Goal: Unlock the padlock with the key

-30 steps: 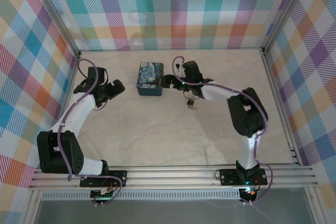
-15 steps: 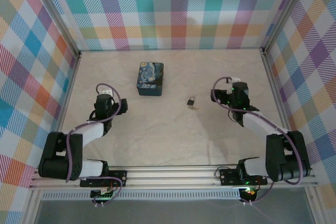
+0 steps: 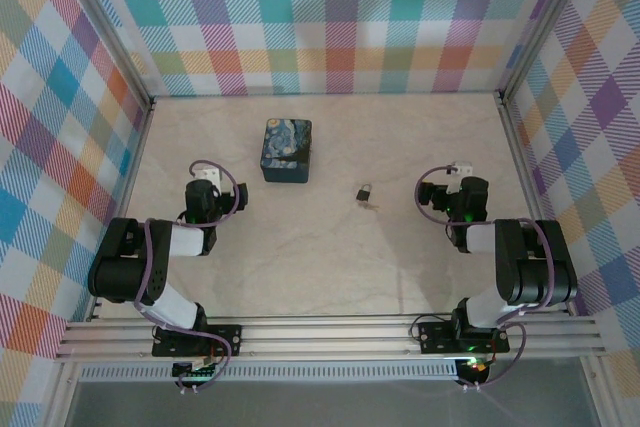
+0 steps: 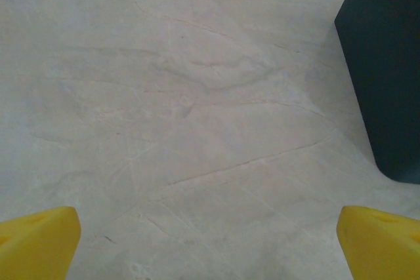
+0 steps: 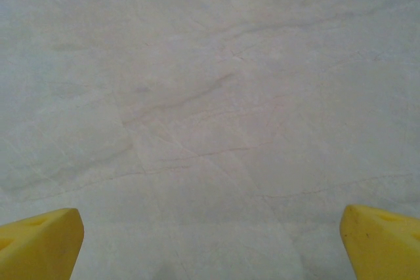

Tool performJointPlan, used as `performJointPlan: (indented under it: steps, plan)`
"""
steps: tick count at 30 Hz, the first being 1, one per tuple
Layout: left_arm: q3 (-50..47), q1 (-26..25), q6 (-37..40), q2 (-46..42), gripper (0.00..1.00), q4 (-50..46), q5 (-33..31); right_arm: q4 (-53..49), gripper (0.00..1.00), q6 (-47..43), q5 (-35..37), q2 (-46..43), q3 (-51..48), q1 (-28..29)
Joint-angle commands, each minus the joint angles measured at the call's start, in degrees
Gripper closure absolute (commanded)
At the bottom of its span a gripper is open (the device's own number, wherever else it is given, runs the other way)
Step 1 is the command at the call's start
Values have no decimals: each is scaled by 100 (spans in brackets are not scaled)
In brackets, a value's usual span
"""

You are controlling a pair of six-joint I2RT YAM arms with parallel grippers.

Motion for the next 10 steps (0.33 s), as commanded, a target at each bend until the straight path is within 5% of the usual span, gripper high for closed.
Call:
performJointPlan:
  steps: [1, 10]
  plan:
    - [33, -36, 96, -13, 0, 259, -82, 569, 0, -33, -169, 29, -15, -7]
    - [60, 6, 81, -4, 0, 224, 21, 578, 0, -10, -71, 30, -21, 5]
